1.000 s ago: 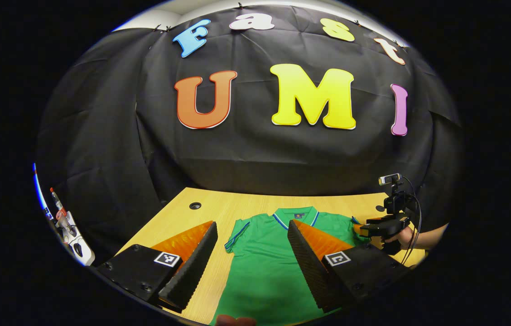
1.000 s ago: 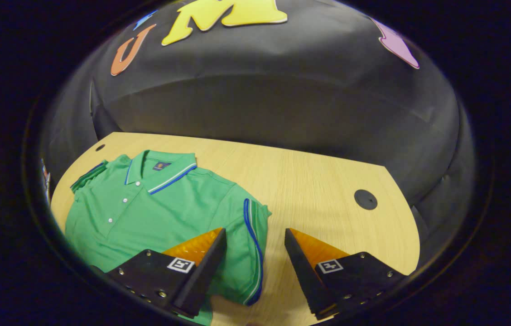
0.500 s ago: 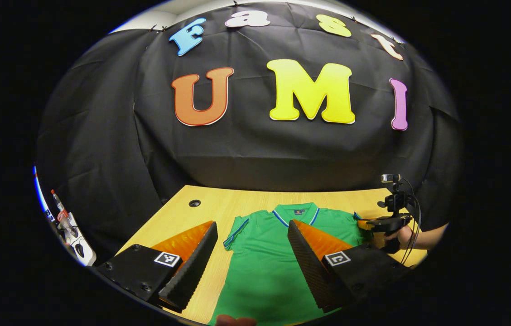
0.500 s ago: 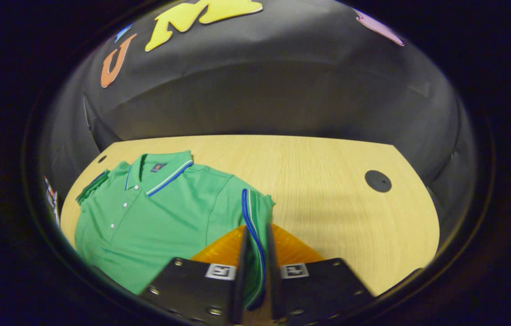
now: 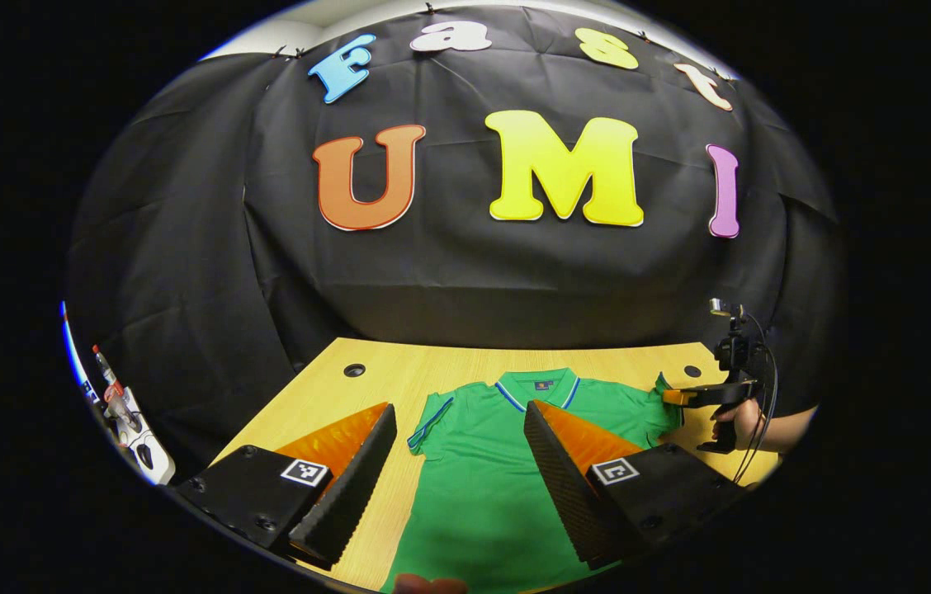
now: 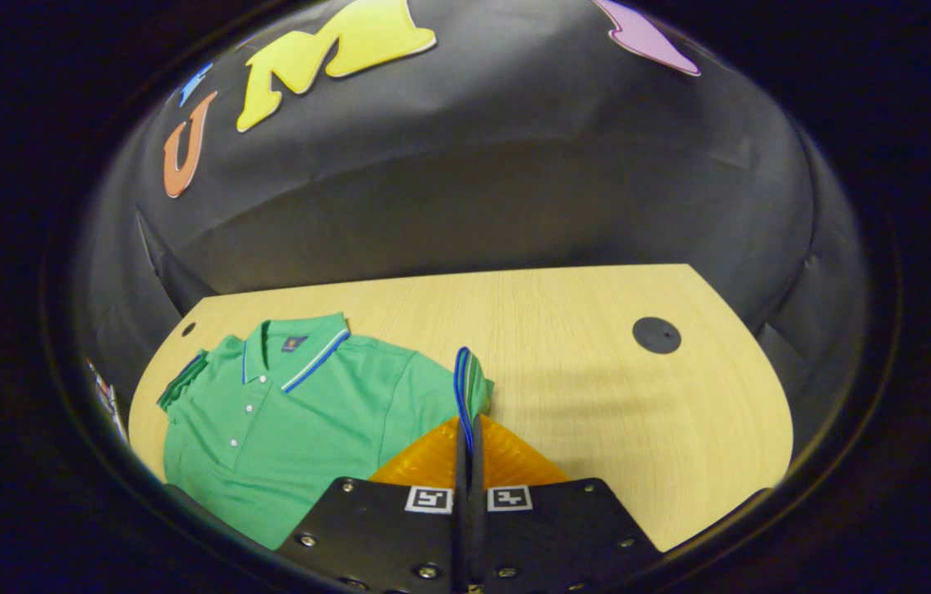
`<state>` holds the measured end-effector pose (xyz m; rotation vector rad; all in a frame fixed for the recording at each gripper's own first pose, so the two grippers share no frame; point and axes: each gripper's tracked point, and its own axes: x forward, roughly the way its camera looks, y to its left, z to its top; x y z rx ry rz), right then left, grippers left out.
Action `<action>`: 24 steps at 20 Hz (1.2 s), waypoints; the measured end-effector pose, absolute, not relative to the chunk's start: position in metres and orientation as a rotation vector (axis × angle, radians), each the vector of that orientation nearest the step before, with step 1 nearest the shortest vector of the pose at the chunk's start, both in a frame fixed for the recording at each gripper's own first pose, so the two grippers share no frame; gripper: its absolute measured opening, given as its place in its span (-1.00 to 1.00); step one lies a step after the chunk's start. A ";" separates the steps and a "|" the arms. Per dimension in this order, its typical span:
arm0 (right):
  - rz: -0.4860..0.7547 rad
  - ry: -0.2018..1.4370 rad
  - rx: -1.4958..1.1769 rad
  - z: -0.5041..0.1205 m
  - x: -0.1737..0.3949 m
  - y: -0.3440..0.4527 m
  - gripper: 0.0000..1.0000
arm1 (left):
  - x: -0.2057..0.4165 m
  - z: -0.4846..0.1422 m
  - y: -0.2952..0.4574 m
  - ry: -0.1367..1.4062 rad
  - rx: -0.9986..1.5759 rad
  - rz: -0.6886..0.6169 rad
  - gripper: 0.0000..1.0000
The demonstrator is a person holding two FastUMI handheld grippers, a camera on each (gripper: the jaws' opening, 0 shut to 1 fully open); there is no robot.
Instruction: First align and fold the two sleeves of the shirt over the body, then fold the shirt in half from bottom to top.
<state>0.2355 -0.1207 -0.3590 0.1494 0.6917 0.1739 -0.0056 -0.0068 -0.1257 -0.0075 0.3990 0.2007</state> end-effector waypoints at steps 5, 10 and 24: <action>0.195 0.645 0.161 -0.320 0.238 -0.096 -0.98 | -0.011 -0.120 0.001 0.385 -0.015 0.211 0.99; 0.210 0.620 0.134 -0.287 0.232 -0.057 -0.99 | -0.020 -0.117 0.016 0.369 -0.030 0.233 0.99; 0.270 0.735 0.018 -0.326 0.219 0.053 -0.97 | -0.062 -0.108 0.084 0.343 -0.052 0.364 0.99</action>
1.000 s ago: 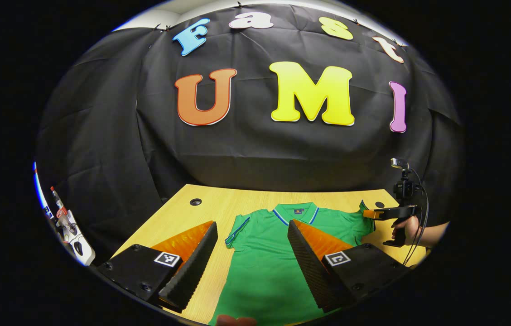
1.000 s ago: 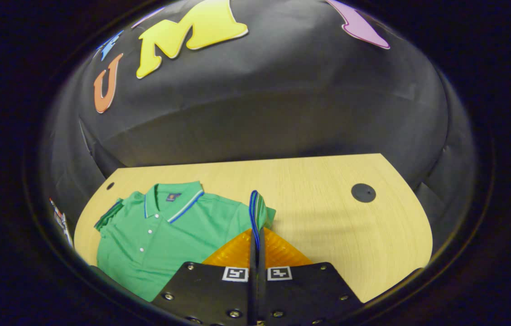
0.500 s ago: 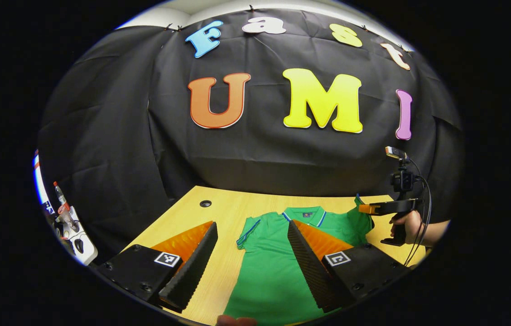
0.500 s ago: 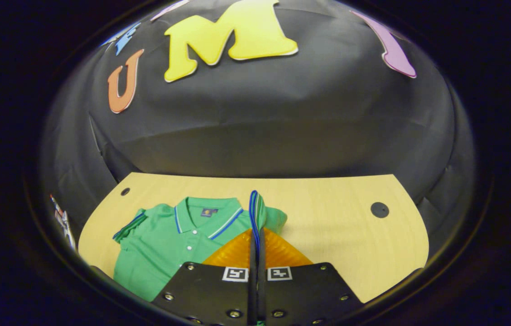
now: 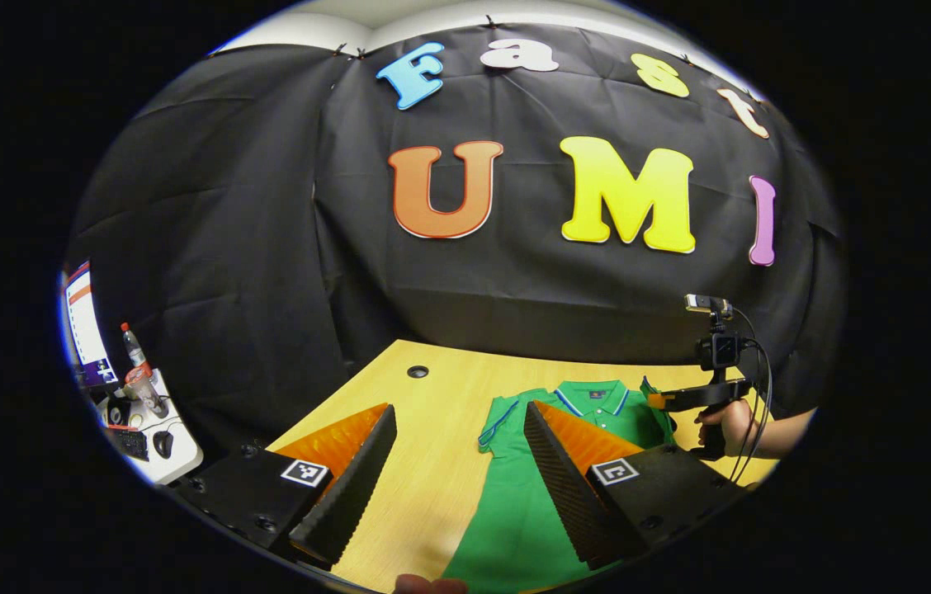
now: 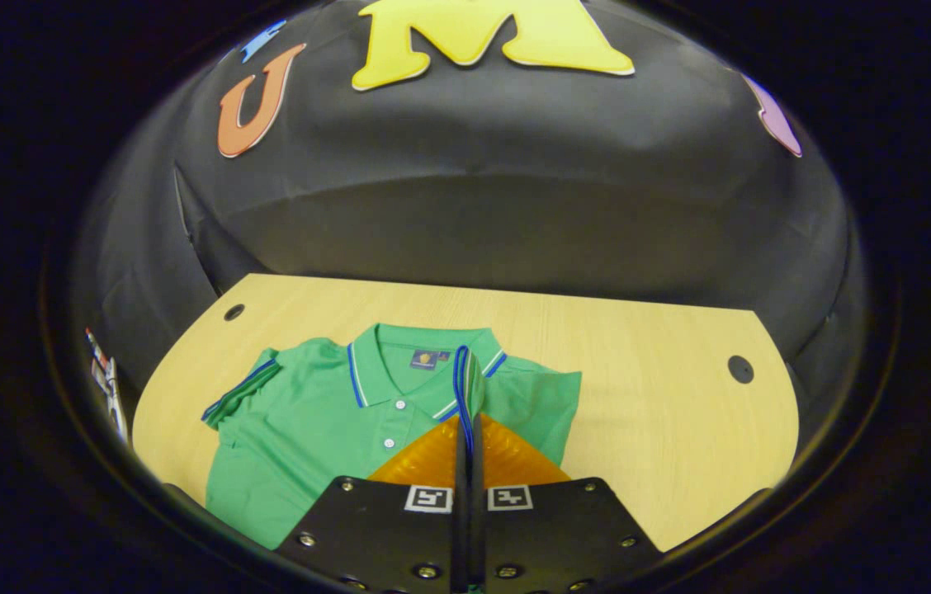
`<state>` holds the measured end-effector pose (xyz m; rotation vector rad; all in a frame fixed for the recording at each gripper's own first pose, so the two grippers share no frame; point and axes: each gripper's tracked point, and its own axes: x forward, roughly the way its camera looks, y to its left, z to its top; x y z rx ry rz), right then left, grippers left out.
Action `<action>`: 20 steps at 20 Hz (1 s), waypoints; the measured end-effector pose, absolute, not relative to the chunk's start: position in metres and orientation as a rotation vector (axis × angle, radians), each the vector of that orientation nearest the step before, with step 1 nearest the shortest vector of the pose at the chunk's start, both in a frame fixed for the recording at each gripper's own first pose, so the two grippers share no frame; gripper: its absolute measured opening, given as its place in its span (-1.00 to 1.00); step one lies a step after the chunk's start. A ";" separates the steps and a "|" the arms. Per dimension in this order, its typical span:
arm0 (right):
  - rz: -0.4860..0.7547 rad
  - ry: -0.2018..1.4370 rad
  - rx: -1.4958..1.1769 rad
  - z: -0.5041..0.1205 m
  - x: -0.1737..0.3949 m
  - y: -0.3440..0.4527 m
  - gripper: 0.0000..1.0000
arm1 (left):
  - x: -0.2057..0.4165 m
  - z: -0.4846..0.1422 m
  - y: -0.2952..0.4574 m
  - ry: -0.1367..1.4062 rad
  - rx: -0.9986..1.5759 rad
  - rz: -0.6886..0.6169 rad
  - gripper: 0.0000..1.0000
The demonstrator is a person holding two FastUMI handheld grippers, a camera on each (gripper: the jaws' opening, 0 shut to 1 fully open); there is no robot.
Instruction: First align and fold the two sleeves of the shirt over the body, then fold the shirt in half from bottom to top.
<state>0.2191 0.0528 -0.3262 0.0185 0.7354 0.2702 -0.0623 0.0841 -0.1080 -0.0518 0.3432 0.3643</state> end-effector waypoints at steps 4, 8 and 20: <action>0.266 0.782 0.016 -0.342 0.216 0.064 -0.80 | -0.067 -0.110 0.095 0.350 -0.066 0.381 0.99; 0.267 0.759 0.025 -0.333 0.213 0.069 -0.14 | -0.066 -0.107 0.098 0.343 -0.068 0.366 0.99; 0.190 0.583 0.087 -0.198 0.125 0.027 0.70 | -0.022 -0.096 0.071 0.256 -0.046 0.107 0.99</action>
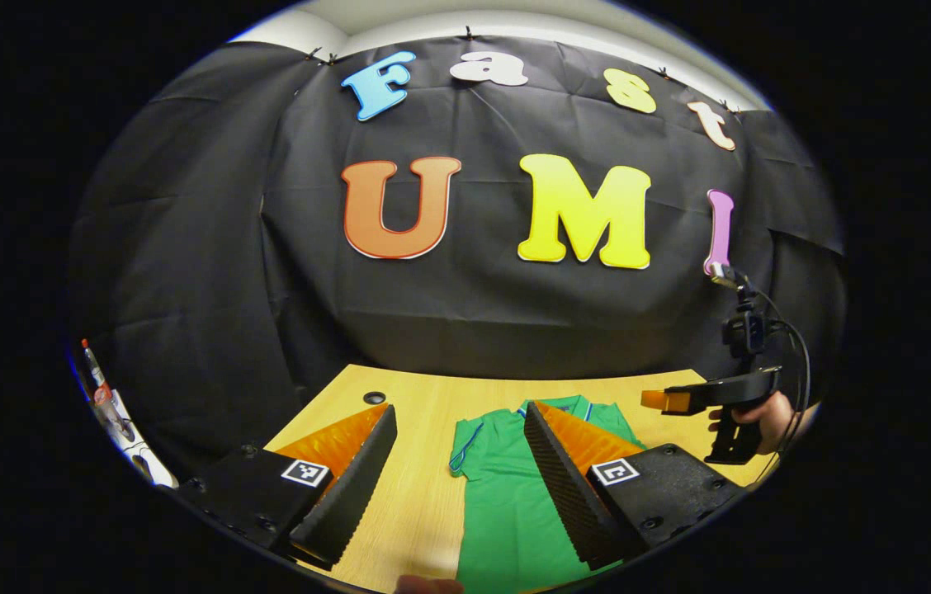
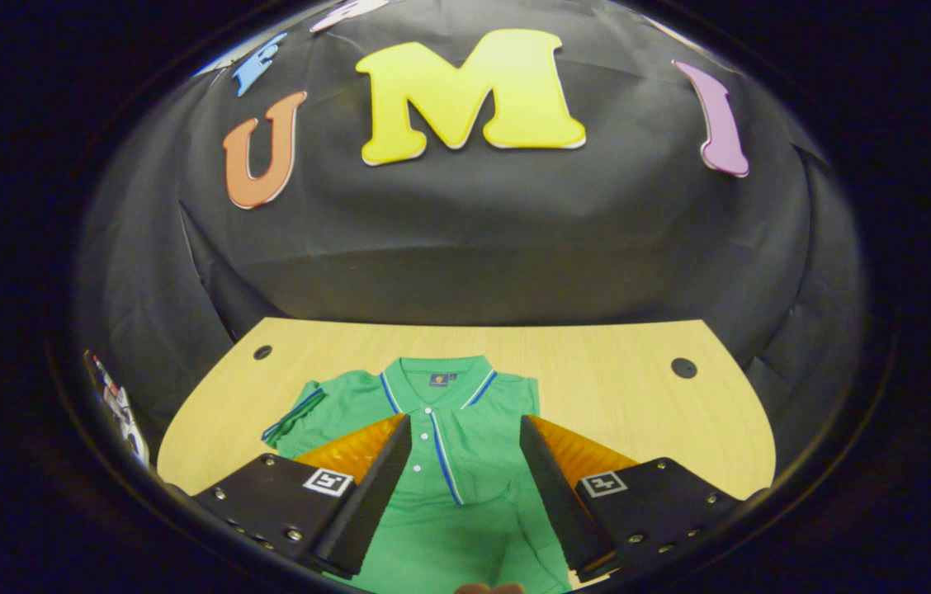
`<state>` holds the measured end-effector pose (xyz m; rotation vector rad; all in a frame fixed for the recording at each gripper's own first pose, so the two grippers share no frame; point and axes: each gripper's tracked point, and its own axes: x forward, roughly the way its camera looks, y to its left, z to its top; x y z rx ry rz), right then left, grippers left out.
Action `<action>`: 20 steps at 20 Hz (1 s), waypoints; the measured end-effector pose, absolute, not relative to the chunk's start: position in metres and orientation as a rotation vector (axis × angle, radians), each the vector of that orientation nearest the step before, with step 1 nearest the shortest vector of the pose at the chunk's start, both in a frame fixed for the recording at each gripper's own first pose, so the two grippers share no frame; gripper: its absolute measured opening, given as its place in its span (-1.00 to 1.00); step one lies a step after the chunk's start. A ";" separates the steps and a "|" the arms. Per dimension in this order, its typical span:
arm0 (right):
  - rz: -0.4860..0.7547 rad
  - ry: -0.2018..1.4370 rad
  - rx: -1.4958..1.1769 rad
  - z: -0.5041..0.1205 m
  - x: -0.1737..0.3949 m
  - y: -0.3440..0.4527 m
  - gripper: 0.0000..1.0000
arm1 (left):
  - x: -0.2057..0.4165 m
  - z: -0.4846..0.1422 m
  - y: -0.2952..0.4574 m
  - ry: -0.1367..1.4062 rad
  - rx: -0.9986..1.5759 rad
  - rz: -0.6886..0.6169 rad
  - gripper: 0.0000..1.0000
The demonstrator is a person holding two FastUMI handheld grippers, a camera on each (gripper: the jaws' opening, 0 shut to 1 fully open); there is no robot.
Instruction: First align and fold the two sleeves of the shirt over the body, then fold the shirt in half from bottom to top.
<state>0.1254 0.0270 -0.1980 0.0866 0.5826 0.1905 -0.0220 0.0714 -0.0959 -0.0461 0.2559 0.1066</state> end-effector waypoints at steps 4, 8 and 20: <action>0.200 0.502 0.075 -0.143 0.079 0.019 0.69 | -0.006 -0.110 0.062 0.262 -0.040 -0.002 0.99; 0.191 0.432 0.025 -0.100 0.038 0.005 0.68 | 0.023 -0.133 0.067 0.268 -0.025 -0.064 0.99; 0.095 0.455 -0.046 -0.097 -0.020 -0.040 0.69 | 0.139 -0.276 0.078 0.473 -0.037 -0.133 0.99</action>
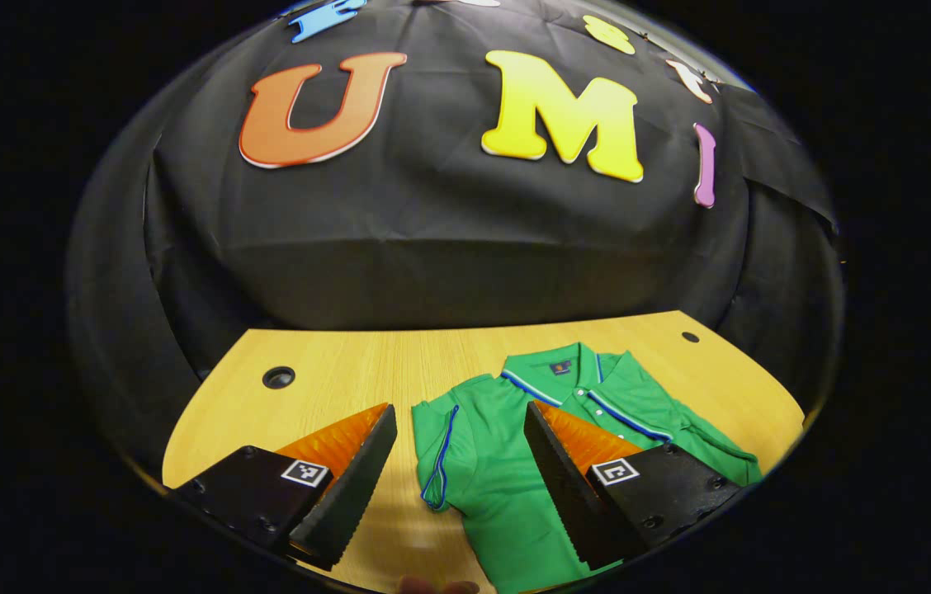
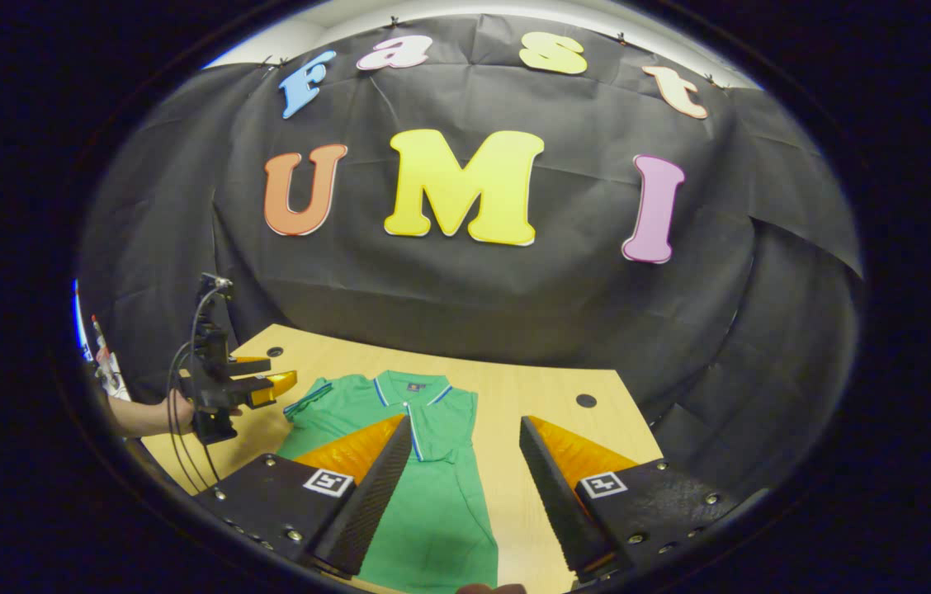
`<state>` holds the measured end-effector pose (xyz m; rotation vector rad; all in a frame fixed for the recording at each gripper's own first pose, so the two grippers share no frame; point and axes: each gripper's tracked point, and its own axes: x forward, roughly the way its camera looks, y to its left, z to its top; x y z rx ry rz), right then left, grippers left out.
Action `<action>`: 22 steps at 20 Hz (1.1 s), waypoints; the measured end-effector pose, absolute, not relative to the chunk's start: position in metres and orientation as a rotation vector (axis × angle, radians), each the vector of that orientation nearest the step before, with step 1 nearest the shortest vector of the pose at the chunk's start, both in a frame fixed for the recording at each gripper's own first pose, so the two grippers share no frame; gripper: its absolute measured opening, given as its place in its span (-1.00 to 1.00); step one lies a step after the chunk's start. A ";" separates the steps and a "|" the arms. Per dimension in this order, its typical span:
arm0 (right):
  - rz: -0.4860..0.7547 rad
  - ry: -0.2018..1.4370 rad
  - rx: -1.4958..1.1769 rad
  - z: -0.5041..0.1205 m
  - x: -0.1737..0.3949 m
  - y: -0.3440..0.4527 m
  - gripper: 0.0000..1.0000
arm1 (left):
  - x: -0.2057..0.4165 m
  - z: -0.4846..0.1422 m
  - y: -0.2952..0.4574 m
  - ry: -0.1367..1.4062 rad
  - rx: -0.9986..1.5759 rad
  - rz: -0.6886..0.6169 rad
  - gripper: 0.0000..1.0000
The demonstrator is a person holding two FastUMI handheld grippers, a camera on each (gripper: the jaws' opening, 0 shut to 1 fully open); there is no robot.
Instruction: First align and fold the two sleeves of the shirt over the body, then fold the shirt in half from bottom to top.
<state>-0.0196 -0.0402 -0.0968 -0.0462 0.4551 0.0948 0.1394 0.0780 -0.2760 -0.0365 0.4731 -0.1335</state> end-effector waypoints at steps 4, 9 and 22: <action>0.064 0.518 -0.024 -0.119 -0.024 -0.052 0.69 | 0.165 -0.321 0.085 0.544 -0.018 -0.125 0.99; 0.053 0.550 0.007 -0.132 -0.024 -0.054 0.68 | 0.184 -0.360 0.091 0.625 -0.001 -0.135 0.98; 0.057 0.628 0.105 -0.172 -0.028 -0.045 0.69 | 0.189 -0.386 0.101 0.691 0.065 -0.179 -0.12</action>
